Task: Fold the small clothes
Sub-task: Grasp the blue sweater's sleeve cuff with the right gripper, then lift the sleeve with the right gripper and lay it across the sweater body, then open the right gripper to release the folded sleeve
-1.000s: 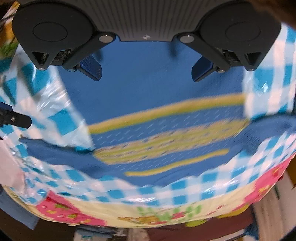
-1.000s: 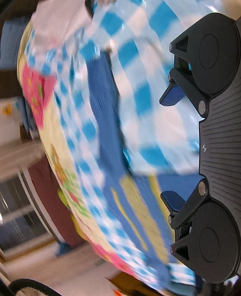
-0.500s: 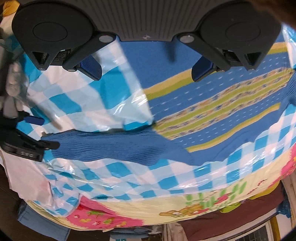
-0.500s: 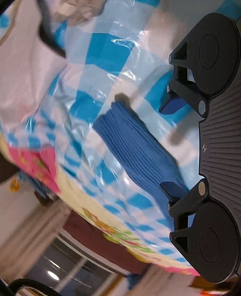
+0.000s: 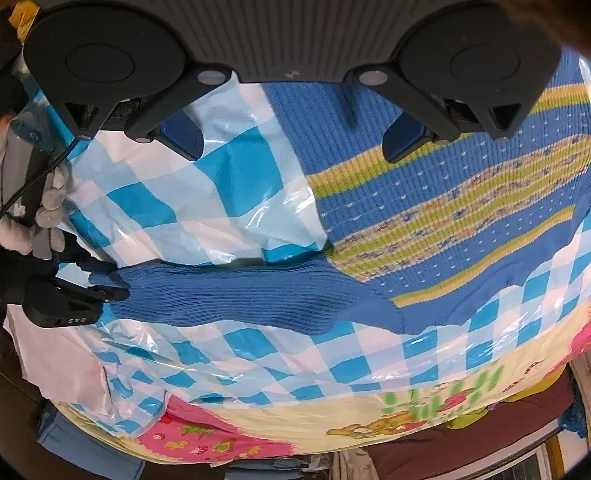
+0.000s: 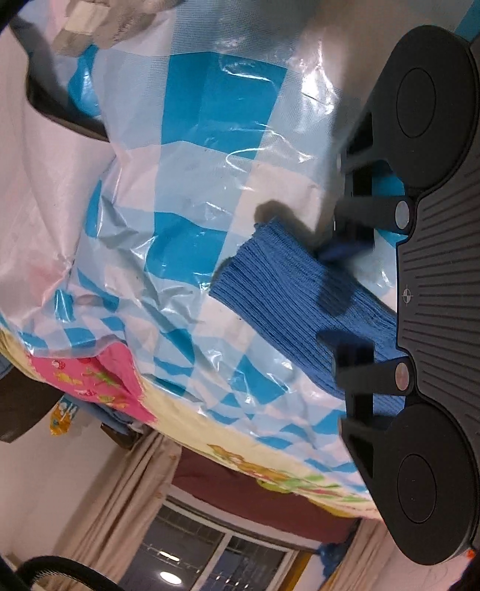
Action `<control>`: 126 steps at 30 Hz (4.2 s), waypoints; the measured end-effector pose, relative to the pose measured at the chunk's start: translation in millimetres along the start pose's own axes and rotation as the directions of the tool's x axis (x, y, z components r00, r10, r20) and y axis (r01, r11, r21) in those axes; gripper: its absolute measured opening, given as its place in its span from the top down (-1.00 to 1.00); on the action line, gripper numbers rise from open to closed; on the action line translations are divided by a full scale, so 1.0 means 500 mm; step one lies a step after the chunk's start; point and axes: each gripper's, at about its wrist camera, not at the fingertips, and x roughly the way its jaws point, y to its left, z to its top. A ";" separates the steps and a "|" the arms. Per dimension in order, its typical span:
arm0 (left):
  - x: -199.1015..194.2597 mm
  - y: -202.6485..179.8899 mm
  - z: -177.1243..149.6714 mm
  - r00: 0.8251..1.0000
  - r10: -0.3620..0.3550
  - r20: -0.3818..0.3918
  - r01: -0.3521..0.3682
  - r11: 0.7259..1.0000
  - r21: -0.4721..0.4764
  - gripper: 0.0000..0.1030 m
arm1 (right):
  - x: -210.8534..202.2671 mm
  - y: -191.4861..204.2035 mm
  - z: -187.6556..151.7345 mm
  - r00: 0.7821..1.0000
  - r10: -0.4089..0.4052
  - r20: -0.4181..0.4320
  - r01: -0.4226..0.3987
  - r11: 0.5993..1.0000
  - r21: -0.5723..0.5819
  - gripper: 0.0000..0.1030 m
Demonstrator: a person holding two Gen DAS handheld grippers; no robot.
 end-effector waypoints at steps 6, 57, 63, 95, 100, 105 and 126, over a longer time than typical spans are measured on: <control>-0.007 0.013 -0.008 1.000 0.010 0.001 -0.010 1.000 -0.013 -1.00 | -0.015 0.003 0.010 0.998 0.058 0.003 -0.058 0.998 0.025 0.70; -0.056 0.163 -0.075 0.998 0.067 0.019 -0.063 0.985 -0.163 -1.00 | -0.027 0.144 -0.009 0.974 0.227 0.002 -0.227 0.974 -0.027 0.82; -0.090 0.244 -0.118 0.996 0.085 0.030 -0.075 0.965 -0.251 -1.00 | -0.044 0.302 -0.082 0.937 0.339 -0.085 -0.349 0.919 -0.183 0.82; -0.158 0.508 -0.325 0.970 0.241 0.046 -0.186 0.846 -0.500 -1.00 | 0.046 0.600 -0.780 0.921 0.039 -0.388 -0.385 0.242 -0.891 0.68; -0.159 0.503 -0.328 0.963 0.263 0.060 -0.203 0.851 -0.484 -1.00 | 0.032 0.585 -0.780 0.914 0.041 -0.403 -0.401 0.223 -0.889 0.49; -0.155 0.512 -0.338 0.964 0.259 0.063 -0.195 0.845 -0.499 -1.00 | 0.005 0.575 -0.789 0.926 0.078 -0.369 -0.377 0.150 -0.914 0.35; -0.150 0.519 -0.348 0.965 0.251 0.068 -0.184 0.844 -0.503 -1.00 | 0.029 0.659 -0.861 0.921 0.114 -0.372 -0.386 0.144 -0.911 1.00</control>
